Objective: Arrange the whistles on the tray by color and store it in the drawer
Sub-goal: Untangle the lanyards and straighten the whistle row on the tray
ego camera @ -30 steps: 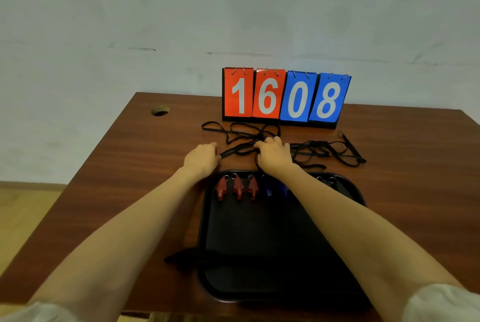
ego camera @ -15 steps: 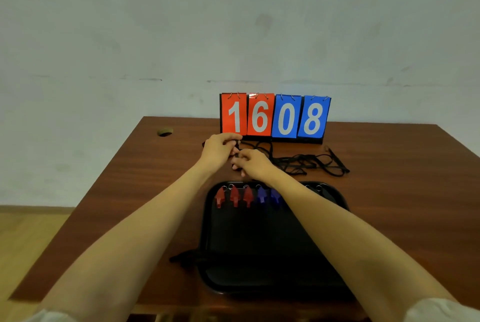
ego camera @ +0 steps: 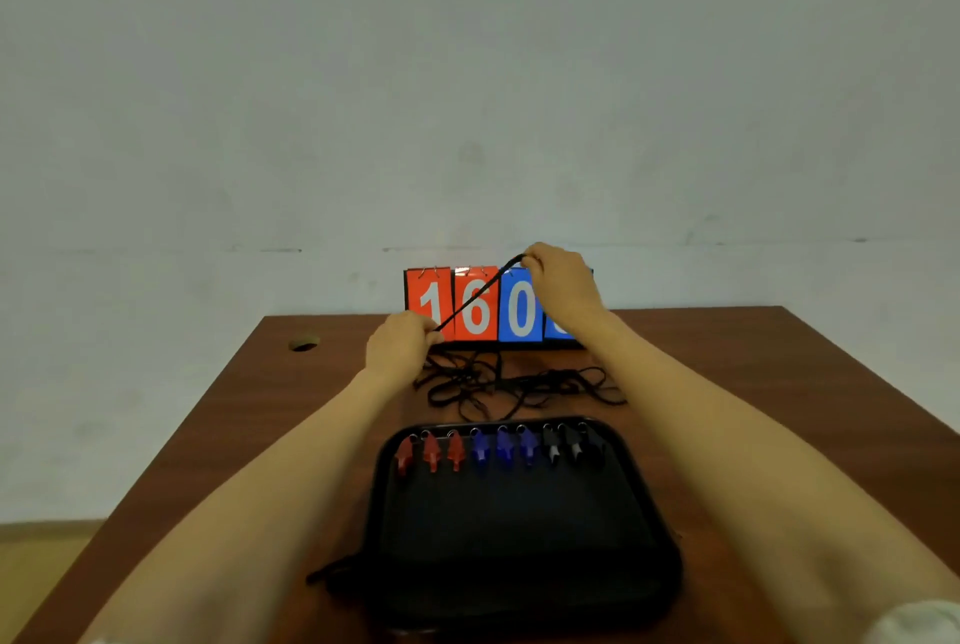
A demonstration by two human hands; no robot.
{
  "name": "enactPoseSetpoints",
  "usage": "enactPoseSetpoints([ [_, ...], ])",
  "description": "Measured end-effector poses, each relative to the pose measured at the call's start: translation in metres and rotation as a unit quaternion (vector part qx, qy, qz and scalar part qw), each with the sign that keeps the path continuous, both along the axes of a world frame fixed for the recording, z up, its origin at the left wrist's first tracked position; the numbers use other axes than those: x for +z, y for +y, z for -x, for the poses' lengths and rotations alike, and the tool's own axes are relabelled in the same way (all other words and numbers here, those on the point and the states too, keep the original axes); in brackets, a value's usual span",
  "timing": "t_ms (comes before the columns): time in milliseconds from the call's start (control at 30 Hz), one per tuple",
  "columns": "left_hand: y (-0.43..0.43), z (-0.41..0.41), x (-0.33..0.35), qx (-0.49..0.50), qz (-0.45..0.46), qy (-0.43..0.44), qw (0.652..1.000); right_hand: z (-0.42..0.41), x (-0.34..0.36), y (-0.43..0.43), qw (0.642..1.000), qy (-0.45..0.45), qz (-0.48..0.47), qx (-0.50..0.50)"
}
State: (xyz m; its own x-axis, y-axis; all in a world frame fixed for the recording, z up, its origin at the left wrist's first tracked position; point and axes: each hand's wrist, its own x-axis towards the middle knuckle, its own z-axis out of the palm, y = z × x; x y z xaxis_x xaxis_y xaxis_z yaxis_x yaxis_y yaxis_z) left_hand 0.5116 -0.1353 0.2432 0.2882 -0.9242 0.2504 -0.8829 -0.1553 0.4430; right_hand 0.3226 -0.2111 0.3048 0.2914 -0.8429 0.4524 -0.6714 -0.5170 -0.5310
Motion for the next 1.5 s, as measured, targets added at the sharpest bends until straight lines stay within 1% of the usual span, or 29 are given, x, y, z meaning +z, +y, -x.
enactPoseSetpoints([
  [133, 0.003, -0.010, 0.012, 0.021, 0.003, 0.029, 0.999, 0.035, 0.027, -0.010, 0.994, -0.087, 0.039, -0.058],
  [233, 0.008, -0.016, 0.025, 0.036, 0.034, 0.030, 0.998, 0.057, 0.039, -0.012, 0.982, -0.161, 0.034, -0.091],
  [333, 0.014, -0.023, 0.034, 0.045, 0.063, 0.007, 0.997, 0.074, 0.040, -0.011, 0.977, -0.181, 0.027, -0.108],
  [400, 0.019, -0.027, 0.035, 0.051, 0.067, -0.009, 0.996, 0.081, 0.036, -0.007, 0.980, -0.166, 0.024, -0.105],
  [567, 0.034, -0.028, 0.025, 0.072, 0.055, -0.033, 0.995, 0.094, 0.012, 0.007, 0.989, -0.094, 0.017, -0.108],
  [700, 0.047, -0.025, 0.013, 0.067, 0.027, -0.054, 0.996, 0.107, -0.009, 0.019, 0.992, -0.053, -0.017, -0.117],
  [867, 0.066, -0.020, -0.010, 0.071, -0.063, -0.061, 0.994, 0.122, -0.044, 0.040, 0.988, 0.001, -0.084, -0.130],
  [1033, 0.099, -0.015, -0.040, 0.079, -0.121, -0.030, 0.989, 0.141, -0.082, 0.065, 0.976, 0.063, -0.157, -0.140],
  [1167, 0.121, -0.015, -0.063, 0.076, -0.157, -0.017, 0.984, 0.150, -0.106, 0.084, 0.966, 0.079, -0.193, -0.151],
  [1267, 0.133, -0.014, -0.077, 0.075, -0.158, -0.008, 0.985, 0.154, -0.120, 0.095, 0.961, 0.082, -0.214, -0.154],
  [1500, 0.152, -0.005, -0.094, 0.092, -0.165, -0.021, 0.982, 0.163, -0.137, 0.114, 0.949, 0.088, -0.256, -0.163],
])
